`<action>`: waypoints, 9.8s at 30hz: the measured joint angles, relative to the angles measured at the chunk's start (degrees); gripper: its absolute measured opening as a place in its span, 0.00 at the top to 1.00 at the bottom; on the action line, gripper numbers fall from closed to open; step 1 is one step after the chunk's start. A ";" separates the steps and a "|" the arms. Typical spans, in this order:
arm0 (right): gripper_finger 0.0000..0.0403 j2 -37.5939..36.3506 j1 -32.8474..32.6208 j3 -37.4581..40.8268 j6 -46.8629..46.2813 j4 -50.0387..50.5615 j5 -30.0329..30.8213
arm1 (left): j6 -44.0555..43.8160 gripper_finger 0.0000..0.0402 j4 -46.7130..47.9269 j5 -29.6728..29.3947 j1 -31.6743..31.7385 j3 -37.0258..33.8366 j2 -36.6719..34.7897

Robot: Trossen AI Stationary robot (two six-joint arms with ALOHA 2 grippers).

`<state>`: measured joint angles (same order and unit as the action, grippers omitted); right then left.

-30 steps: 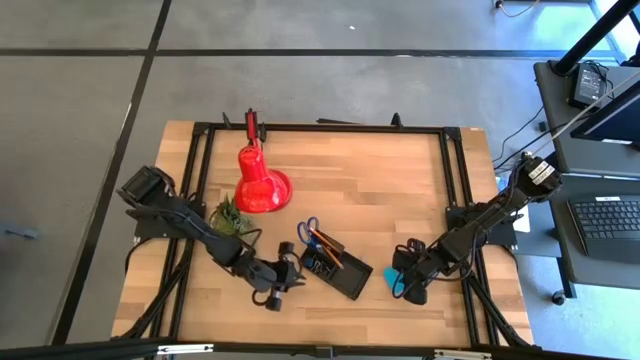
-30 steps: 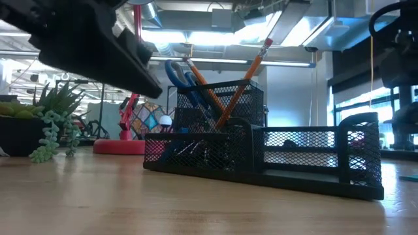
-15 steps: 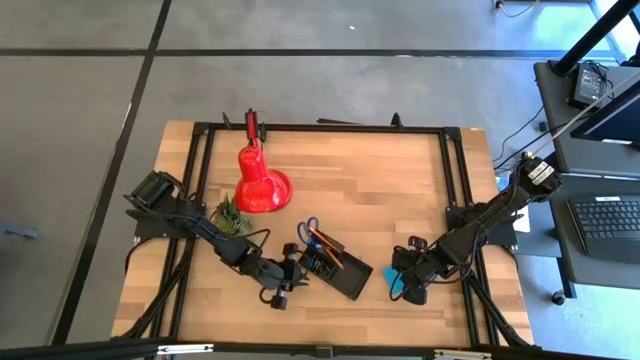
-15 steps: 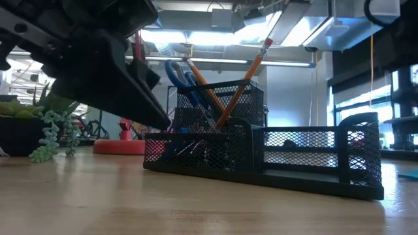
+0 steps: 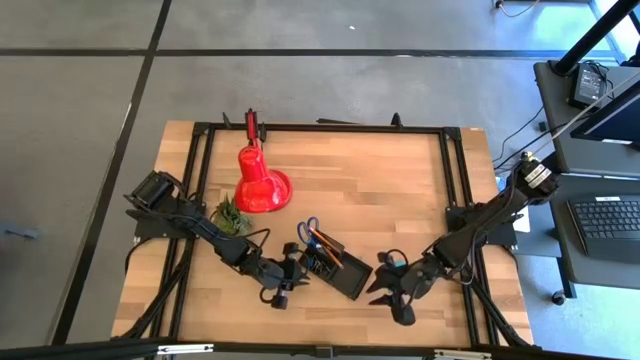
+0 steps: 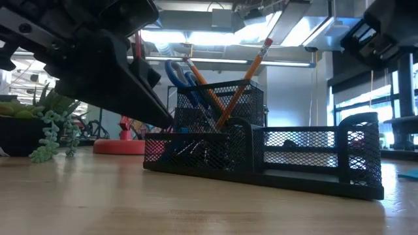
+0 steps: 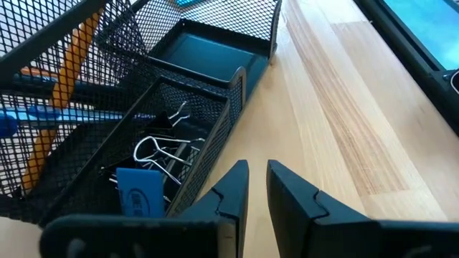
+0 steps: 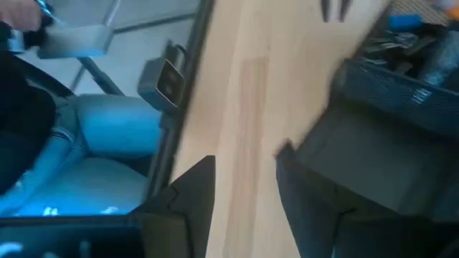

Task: Pick and place office supplies into organizer
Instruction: Adjust the desk organizer on the table, then put the blue sticky note into the desk organizer

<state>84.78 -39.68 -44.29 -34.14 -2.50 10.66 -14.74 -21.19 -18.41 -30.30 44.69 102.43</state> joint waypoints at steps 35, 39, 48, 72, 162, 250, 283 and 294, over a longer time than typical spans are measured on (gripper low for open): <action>0.62 25.10 -2.47 -12.81 -5.40 4.79 16.11 | -1.08 0.89 0.15 -0.22 0.46 -0.02 0.00; 0.62 25.10 -1.62 -12.79 -7.53 9.27 22.35 | 0.32 0.89 0.32 -1.33 0.64 -0.02 0.00; 0.62 25.10 4.29 -12.79 -4.41 14.08 23.39 | -0.44 0.89 6.11 -3.97 4.89 -0.07 0.00; 0.62 23.81 14.05 -12.72 7.59 19.28 22.44 | 1.99 0.89 10.12 -0.36 12.13 -0.08 -0.44; 0.62 21.67 14.78 0.20 2.98 -11.92 -6.94 | 38.41 0.64 12.77 -13.95 1.37 14.36 12.74; 0.62 21.78 16.65 0.26 2.88 -12.66 -9.67 | 46.67 0.68 27.98 -14.27 -0.66 22.45 17.86; 0.62 21.74 18.55 0.33 4.25 -12.59 -12.95 | 60.93 0.68 16.11 -17.85 4.78 22.25 19.30; 0.62 21.74 18.93 0.33 4.44 -12.77 -13.69 | 58.26 0.68 15.89 -16.97 5.85 22.18 19.39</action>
<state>106.52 -20.75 -43.97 -29.69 -15.27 -3.03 43.51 -5.30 -35.38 -24.45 66.87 121.82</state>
